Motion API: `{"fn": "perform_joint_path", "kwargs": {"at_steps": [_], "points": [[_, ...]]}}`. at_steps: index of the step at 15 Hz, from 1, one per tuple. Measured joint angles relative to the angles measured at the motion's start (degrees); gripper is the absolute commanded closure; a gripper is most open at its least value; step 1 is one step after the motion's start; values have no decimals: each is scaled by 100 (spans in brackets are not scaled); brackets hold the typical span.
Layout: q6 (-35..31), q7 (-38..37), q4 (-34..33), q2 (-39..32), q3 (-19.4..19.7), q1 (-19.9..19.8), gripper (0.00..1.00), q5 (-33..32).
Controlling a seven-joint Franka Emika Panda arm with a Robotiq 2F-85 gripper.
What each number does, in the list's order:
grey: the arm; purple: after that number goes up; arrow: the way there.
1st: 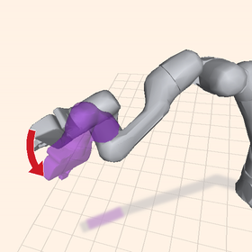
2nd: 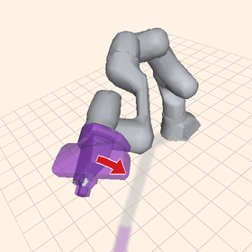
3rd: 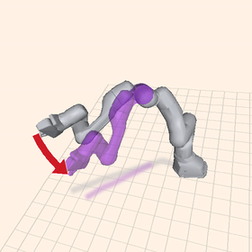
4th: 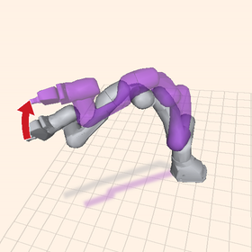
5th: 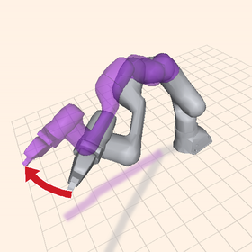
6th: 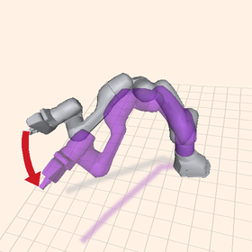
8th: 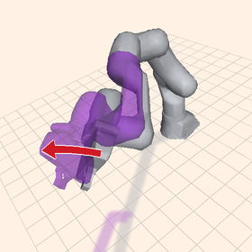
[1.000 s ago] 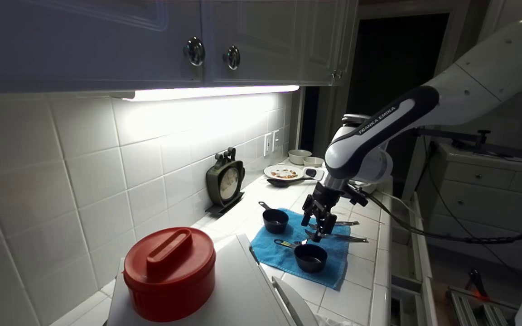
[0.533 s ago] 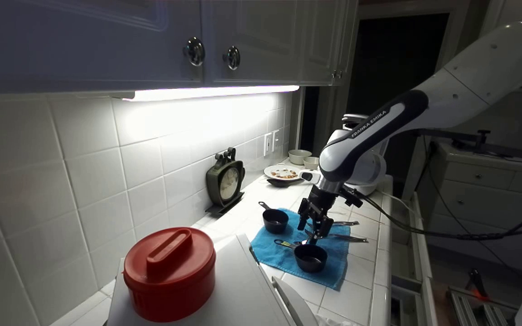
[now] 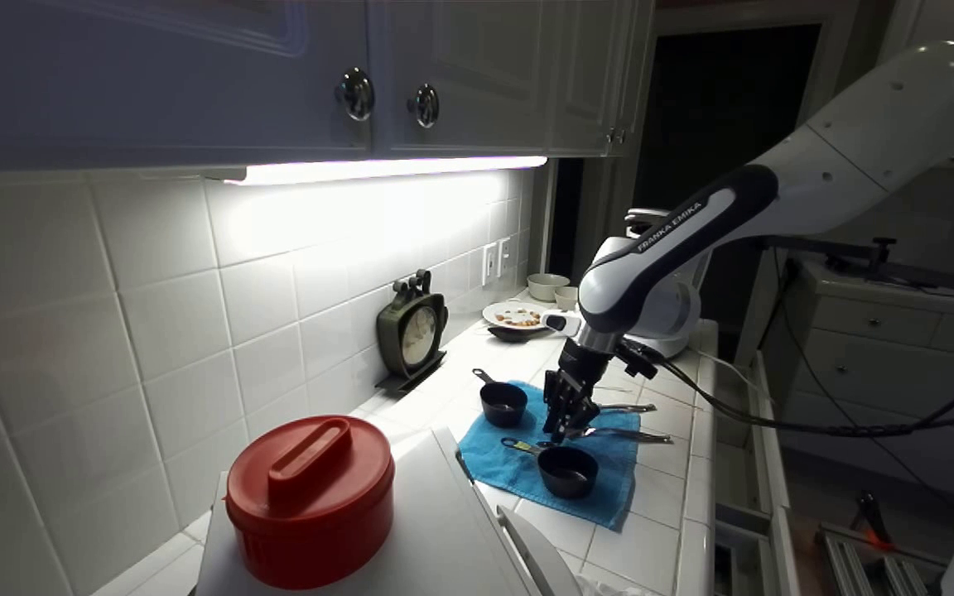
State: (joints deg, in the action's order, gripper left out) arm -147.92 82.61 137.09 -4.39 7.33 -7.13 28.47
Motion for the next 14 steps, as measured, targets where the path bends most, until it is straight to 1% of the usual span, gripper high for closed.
{"fn": "perform_joint_path", "kwargs": {"at_steps": [3, 4, 5, 6, 7, 8, 9, 10, 11, 13, 14], "points": [[-9, 0, -8, -17, -51, -13, 29, 83], [-10, 1, -12, -24, -71, -15, 21, 112], [-11, 4, -19, -36, -92, -16, 16, 157], [-11, 16, -30, -52, -114, -17, 25, 211], [-12, 32, -46, -71, -135, -18, 25, 264], [-12, 50, -64, -93, -151, -18, 42, 299], [-12, 58, -82, -118, -164, -19, 51, 315], [-12, 71, -92, -139, -175, -22, 57, 331], [-12, 83, -96, -156, -188, -26, 66, 350], [-12, 107, -98, -186, -209, -36, 81, 388], [-12, 120, -100, -204, -220, -42, 84, 413]]}}
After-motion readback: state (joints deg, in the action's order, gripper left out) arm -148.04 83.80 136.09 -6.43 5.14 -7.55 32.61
